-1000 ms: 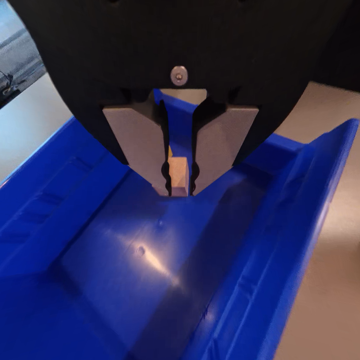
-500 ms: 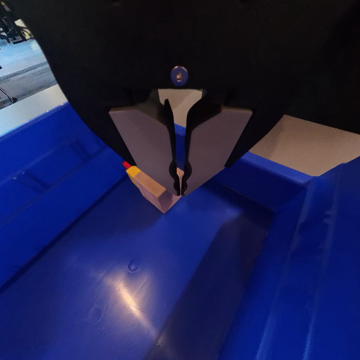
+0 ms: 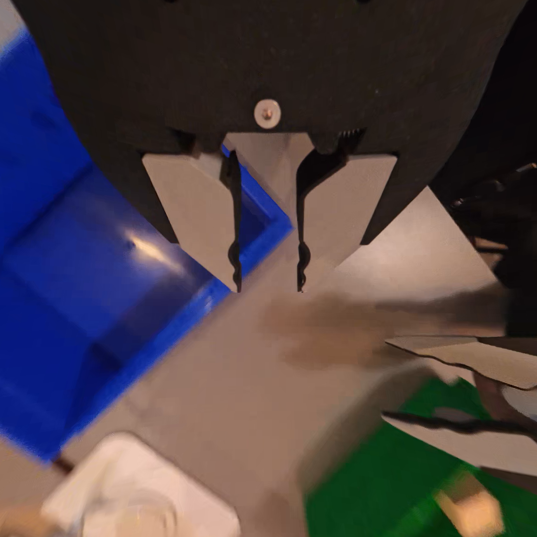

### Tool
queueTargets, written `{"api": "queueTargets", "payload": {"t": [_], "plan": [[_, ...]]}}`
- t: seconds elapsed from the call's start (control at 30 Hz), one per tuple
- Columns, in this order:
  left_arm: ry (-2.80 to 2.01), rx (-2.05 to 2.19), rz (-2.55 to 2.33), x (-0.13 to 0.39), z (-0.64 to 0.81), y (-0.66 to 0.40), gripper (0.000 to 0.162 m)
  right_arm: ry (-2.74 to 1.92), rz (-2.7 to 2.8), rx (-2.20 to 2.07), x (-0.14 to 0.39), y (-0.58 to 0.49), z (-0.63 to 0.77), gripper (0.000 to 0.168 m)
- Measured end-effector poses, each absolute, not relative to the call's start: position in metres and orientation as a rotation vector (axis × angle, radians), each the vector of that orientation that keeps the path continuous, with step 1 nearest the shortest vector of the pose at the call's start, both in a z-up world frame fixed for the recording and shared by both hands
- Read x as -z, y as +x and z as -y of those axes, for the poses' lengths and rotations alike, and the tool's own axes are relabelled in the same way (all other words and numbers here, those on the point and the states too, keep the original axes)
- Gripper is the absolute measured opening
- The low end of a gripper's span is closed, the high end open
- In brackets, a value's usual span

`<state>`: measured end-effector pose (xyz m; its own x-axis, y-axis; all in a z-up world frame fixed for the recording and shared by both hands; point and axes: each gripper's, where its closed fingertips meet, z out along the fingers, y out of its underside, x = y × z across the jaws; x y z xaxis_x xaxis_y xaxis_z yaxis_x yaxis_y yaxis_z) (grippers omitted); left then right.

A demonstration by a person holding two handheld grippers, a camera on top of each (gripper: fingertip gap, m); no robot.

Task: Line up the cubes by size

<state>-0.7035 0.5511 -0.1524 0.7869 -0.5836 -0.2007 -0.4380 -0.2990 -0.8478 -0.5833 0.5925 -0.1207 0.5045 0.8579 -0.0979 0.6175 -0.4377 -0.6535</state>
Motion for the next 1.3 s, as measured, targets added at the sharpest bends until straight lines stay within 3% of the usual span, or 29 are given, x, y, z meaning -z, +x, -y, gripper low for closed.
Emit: {"api": "queueTargets", "payload": {"t": [0.1, 0.2, 0.27, 0.3, 0.63, 0.67, 0.87, 1.07, 1.2, 1.3], "plan": [[-1.926, 0.167, -0.709, 0.113, -0.522, -0.746, 0.041, -1.961, 1.173, -0.748, 0.094, -0.615, -0.562, 0.048], [-2.149, 0.202, -0.669, 0.119, -0.505, -0.809, 0.032, -1.767, 1.215, -0.960, 0.082, -0.645, -0.526, 0.050], [-2.329, 0.055, -0.578, 0.136, -0.510, -0.870, 0.081, -1.691, 1.262, -1.053, 0.083, -0.658, -0.508, 0.049], [-2.396, -0.037, -0.536, 0.143, -0.514, -0.899, 0.090, -1.667, 1.288, -1.080, 0.085, -0.662, -0.502, 0.049], [-2.921, -0.343, -0.438, 0.212, -0.520, -1.008, 0.084, -1.594, 1.369, -1.154, 0.099, -0.658, -0.490, 0.044], [-2.984, -0.373, -0.461, 0.221, -0.516, -1.012, 0.070, -1.587, 1.353, -1.148, 0.097, -0.655, -0.492, 0.044], [-3.014, -0.361, -0.531, 0.237, -0.525, -1.007, 0.063, -1.589, 1.321, -1.227, 0.095, -0.649, -0.495, 0.040], [-2.478, -0.116, -0.586, 0.155, -0.557, -0.962, 0.063, -1.578, 1.312, -1.502, 0.093, -0.657, -0.476, 0.045], [-1.773, 0.126, -0.870, 0.059, -0.537, -0.864, 0.063, -1.541, 1.226, -1.885, 0.066, -0.662, -0.462, 0.053], [-1.403, 0.196, -1.053, 0.028, -0.496, -0.788, 0.063, -1.475, 1.145, -2.201, 0.036, -0.668, -0.455, 0.066]]}}
